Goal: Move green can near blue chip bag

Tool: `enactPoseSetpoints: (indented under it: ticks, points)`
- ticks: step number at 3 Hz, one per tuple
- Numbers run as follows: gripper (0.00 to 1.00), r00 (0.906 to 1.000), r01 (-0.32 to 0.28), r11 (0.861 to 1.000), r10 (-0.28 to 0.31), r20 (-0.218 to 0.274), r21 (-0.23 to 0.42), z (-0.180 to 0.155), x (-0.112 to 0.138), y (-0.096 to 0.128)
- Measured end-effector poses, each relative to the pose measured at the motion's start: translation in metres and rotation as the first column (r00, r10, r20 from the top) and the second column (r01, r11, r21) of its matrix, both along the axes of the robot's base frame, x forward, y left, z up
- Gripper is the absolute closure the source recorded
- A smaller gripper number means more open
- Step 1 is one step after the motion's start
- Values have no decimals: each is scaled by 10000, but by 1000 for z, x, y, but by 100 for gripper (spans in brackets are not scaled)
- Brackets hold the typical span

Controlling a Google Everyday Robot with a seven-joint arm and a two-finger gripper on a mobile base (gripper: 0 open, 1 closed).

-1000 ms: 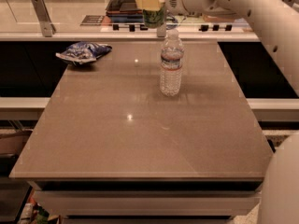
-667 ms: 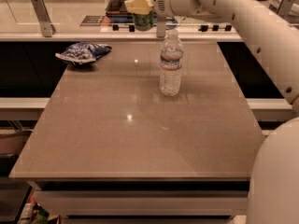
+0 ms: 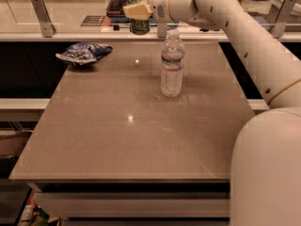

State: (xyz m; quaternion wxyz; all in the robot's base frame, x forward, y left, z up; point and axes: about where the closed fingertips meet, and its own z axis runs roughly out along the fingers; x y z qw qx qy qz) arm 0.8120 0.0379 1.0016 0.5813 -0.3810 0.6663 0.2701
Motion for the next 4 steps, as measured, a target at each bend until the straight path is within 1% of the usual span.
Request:
enactPoseSetpoints:
  ticks: [1, 2, 3, 4]
  points:
    - [100, 9989, -468, 9984, 466, 59, 303, -6, 10, -7]
    - [100, 9956, -921, 9945, 928, -123, 493, -17, 14, -12]
    - [100, 9926, -1103, 9927, 1125, -448, 494, -32, 15, -10]
    - [100, 9878, -1217, 9899, 1279, -891, 722, -58, 20, -1]
